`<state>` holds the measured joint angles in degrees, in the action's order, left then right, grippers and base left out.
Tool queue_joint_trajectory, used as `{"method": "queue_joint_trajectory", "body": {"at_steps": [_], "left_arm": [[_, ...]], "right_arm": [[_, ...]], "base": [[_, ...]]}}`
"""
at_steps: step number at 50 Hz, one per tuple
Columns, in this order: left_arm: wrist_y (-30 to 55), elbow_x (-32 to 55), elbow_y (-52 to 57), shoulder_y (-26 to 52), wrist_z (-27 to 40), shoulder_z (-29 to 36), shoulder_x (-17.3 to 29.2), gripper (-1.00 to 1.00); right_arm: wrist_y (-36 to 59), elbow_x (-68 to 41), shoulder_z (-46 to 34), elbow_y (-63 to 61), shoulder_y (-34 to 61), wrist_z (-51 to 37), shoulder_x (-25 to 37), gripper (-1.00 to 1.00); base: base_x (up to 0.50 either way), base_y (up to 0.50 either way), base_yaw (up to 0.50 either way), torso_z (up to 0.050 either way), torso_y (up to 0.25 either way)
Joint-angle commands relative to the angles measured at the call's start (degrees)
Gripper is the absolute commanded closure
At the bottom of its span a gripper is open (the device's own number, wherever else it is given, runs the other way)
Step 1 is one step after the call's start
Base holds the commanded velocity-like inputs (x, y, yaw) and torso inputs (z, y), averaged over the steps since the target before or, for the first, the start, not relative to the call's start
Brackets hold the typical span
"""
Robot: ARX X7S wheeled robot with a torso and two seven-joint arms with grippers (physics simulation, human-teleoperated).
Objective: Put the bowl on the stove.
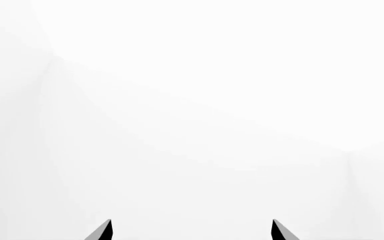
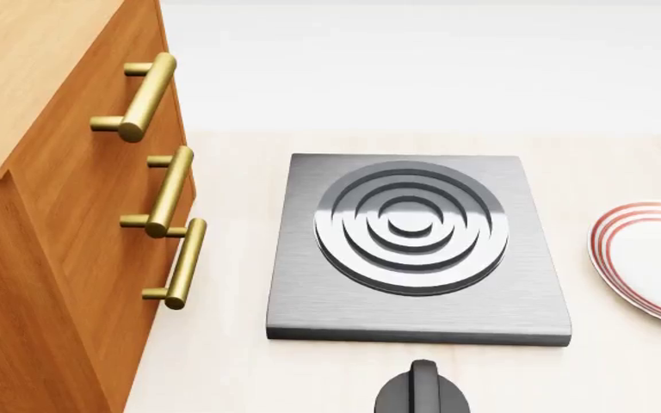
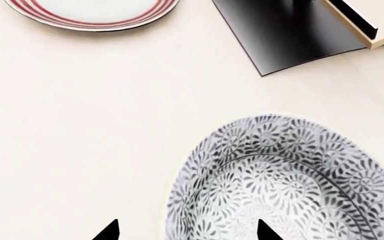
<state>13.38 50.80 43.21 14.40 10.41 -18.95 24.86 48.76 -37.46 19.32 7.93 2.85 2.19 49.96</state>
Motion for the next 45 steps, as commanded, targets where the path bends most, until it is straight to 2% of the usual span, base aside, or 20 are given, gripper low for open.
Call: {"method": "queue_joint_trajectory", "body": {"at_steps": [1, 6, 7, 26, 34, 39, 45], "left_arm": [[-0.23, -0.28, -0.32, -0.16, -0.12, 0.32, 0.02, -1.0], [-0.39, -0.43, -0.43, -0.26, -0.2, 0.47, -0.04, -1.0], [-0.38, -0.43, -0.45, -0.25, -0.18, 0.52, -0.03, -1.0], [-0.82, -0.44, -0.57, -0.42, -0.07, 0.65, 0.0, -1.0], [-0.93, -0.19, -0.67, -0.43, 0.07, 0.56, 0.12, -1.0], [-1.06, 0.01, -0.8, -0.52, 0.08, 0.54, 0.09, -1.0], [-1.07, 0.24, -0.69, -0.54, 0.17, 0.6, 0.21, -1.0]], "right_arm": [[-0.56, -0.59, -1.81, 1.82, 0.01, 0.03, -1.39, -1.0], [-0.93, -0.4, -1.99, 0.66, -0.08, 0.07, -1.11, -1.0], [-1.06, -0.22, -2.08, 0.5, -0.23, -0.02, -1.07, 1.0], [-0.58, -2.29, 6.72, -6.5, -8.99, -0.04, 1.62, 1.0], [1.59, -4.39, 10.62, -10.44, -10.03, 1.19, 5.14, 1.0], [2.6, -6.35, 12.27, -14.16, -8.89, 3.31, 8.91, 1.0], [3.21, -9.46, 6.59, -16.43, -0.14, 4.87, 14.18, 1.0]], "base": [[0.0, 0.0, 0.0, 0.0, 0.0], [0.0, 0.0, 0.0, 0.0, 0.0], [0.0, 0.0, 0.0, 0.0, 0.0], [0.0, 0.0, 0.0, 0.0, 0.0], [0.0, 0.0, 0.0, 0.0, 0.0], [0.0, 0.0, 0.0, 0.0, 0.0], [0.0, 0.0, 0.0, 0.0, 0.0]]}}
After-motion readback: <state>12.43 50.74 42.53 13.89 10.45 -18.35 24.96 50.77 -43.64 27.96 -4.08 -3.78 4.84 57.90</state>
